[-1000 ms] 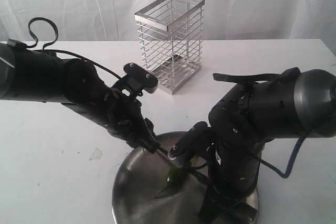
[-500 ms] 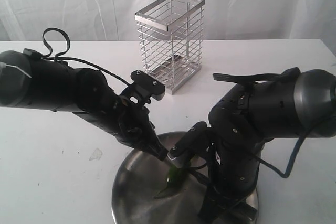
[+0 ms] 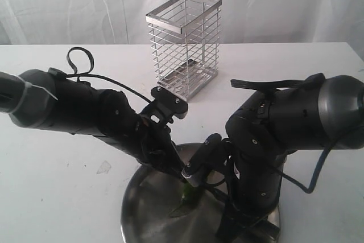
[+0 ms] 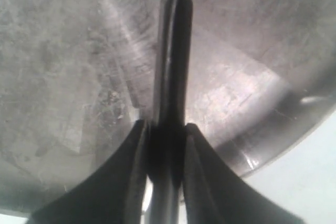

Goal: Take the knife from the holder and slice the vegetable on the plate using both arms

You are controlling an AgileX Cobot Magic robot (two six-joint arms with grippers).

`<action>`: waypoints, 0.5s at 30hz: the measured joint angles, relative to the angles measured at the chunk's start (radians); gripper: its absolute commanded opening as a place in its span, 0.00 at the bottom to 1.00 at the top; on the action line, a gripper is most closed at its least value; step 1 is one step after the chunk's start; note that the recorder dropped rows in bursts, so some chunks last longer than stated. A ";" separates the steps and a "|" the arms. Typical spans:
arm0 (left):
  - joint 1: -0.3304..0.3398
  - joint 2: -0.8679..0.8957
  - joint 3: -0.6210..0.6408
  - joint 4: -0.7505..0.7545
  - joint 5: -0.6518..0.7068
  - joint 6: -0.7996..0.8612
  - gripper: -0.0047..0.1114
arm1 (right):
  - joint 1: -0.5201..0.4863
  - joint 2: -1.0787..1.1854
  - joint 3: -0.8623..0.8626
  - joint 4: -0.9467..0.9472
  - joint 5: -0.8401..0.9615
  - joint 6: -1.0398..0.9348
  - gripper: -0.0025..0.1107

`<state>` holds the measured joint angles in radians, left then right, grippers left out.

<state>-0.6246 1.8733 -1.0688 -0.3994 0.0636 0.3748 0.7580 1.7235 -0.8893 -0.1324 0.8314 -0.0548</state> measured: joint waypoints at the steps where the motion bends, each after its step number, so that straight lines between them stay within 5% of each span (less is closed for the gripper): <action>1: 0.000 0.005 0.000 0.000 -0.011 0.000 0.04 | 0.000 0.000 0.000 0.000 0.000 0.000 0.02; 15: -0.003 0.079 -0.010 -0.008 -0.114 -0.052 0.04 | 0.000 0.000 -0.007 -0.002 0.115 0.010 0.02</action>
<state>-0.6281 1.9521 -1.0792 -0.4070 -0.0503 0.3225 0.7580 1.7235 -0.8966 -0.1345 0.9468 -0.0444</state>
